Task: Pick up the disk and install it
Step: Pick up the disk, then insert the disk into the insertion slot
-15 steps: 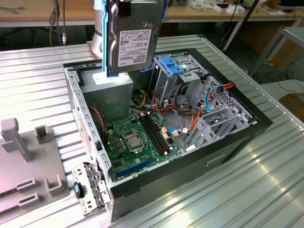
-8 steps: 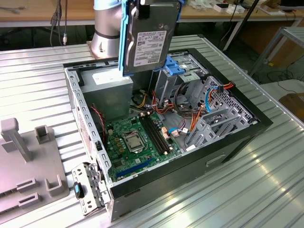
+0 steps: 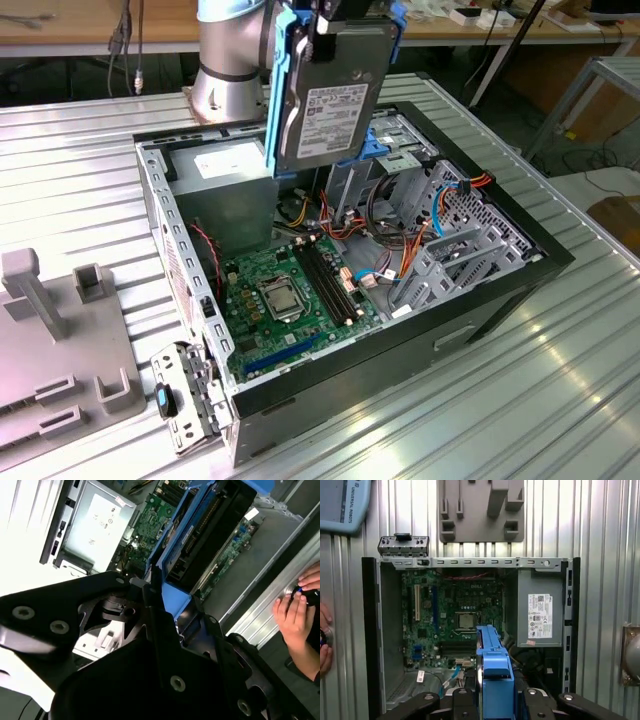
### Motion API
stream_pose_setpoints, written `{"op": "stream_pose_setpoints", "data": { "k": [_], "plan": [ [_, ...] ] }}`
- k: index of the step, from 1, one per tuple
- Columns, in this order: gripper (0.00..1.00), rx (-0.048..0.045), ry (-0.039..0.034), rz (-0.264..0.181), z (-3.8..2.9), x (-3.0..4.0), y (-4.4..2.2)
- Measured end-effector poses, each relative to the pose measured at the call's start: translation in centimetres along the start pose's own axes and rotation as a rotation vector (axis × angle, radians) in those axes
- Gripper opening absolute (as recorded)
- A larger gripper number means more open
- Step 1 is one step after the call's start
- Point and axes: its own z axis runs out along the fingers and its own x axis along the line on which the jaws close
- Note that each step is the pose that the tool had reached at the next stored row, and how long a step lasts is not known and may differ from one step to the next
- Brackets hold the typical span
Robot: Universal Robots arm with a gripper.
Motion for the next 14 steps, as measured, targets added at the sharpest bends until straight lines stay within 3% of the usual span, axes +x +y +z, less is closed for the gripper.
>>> {"op": "stream_pose_setpoints", "data": {
  "k": [2,4,14],
  "plan": [
    [0.37,-0.0001,0.0001,0.0,0.28,0.1,-0.79],
    [0.37,0.0001,-0.0001,0.0,0.74,0.22,-2.12],
    [0.37,0.0,0.0,0.001,0.75,0.22,-2.25]
  ]
}}
